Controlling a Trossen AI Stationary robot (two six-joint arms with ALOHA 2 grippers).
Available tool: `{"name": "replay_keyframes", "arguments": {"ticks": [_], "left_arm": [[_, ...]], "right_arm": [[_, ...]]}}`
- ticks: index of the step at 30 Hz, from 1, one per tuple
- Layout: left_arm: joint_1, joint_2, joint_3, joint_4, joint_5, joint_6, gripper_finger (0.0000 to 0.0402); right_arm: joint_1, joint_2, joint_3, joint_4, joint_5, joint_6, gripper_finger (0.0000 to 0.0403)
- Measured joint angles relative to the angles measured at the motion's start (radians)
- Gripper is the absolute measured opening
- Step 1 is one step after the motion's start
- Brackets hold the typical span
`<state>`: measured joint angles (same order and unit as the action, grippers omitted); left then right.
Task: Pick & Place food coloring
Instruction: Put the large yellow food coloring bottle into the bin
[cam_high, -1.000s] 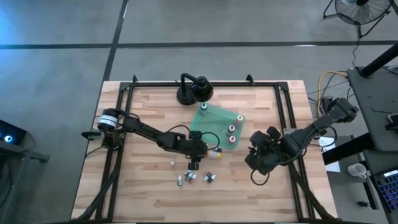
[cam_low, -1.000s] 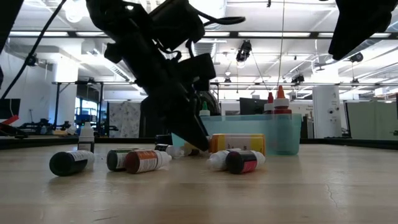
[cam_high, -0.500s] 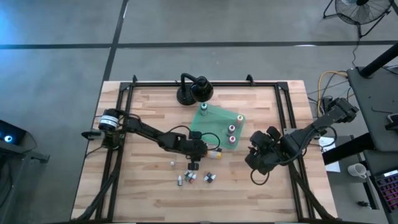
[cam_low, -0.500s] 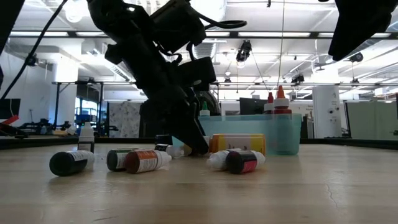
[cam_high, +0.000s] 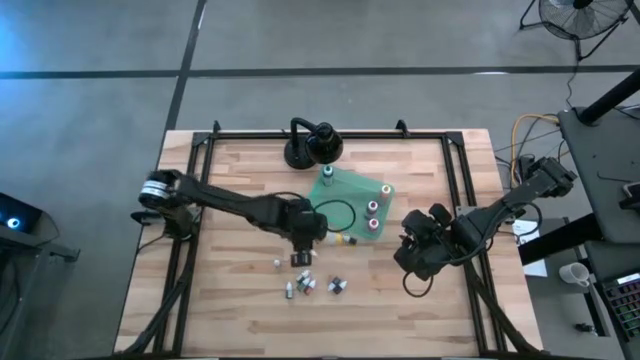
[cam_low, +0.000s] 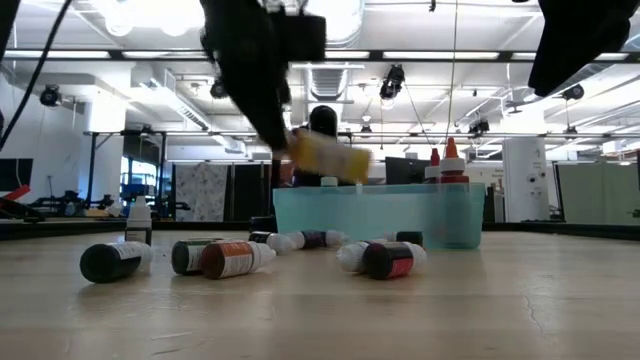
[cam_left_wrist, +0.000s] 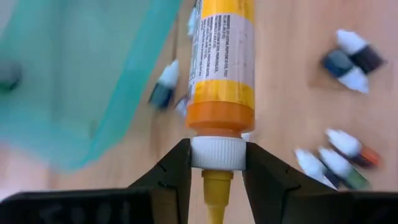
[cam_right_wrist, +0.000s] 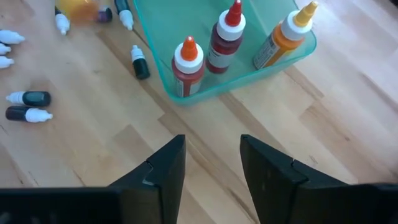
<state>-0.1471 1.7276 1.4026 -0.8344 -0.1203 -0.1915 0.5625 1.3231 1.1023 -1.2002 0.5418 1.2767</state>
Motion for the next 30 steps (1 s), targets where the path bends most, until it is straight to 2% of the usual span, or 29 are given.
{"name": "replay_keyframes", "arguments": {"ticks": [5,10,12,16,23,30], "left_arm": [[0.000,-0.052,0.111,-0.405,-0.003,-0.152,0.0095],[-0.001,-0.061,0.108,-0.725,0.016,-0.298,0.0095],[-0.001,-0.062,0.072,-0.744,0.081,-0.345,0.0095],[-0.009,-0.057,0.000,-0.738,0.275,-0.453,0.0095],[-0.067,-0.049,-0.167,-0.737,0.524,-0.567,0.0096],[-0.144,-0.049,-0.317,-0.676,0.692,-0.620,0.0096]], "right_arm": [[0.000,0.000,0.000,0.001,-0.005,0.029,0.0131],[-0.001,0.000,0.000,0.004,-0.019,0.038,0.0121],[-0.001,0.000,0.000,0.006,-0.021,0.050,0.0118],[0.000,0.000,0.000,0.008,-0.025,0.052,0.0112],[0.003,0.000,0.000,0.010,-0.029,0.059,0.0103],[0.002,0.000,0.000,0.010,-0.027,0.058,0.0095]]}}
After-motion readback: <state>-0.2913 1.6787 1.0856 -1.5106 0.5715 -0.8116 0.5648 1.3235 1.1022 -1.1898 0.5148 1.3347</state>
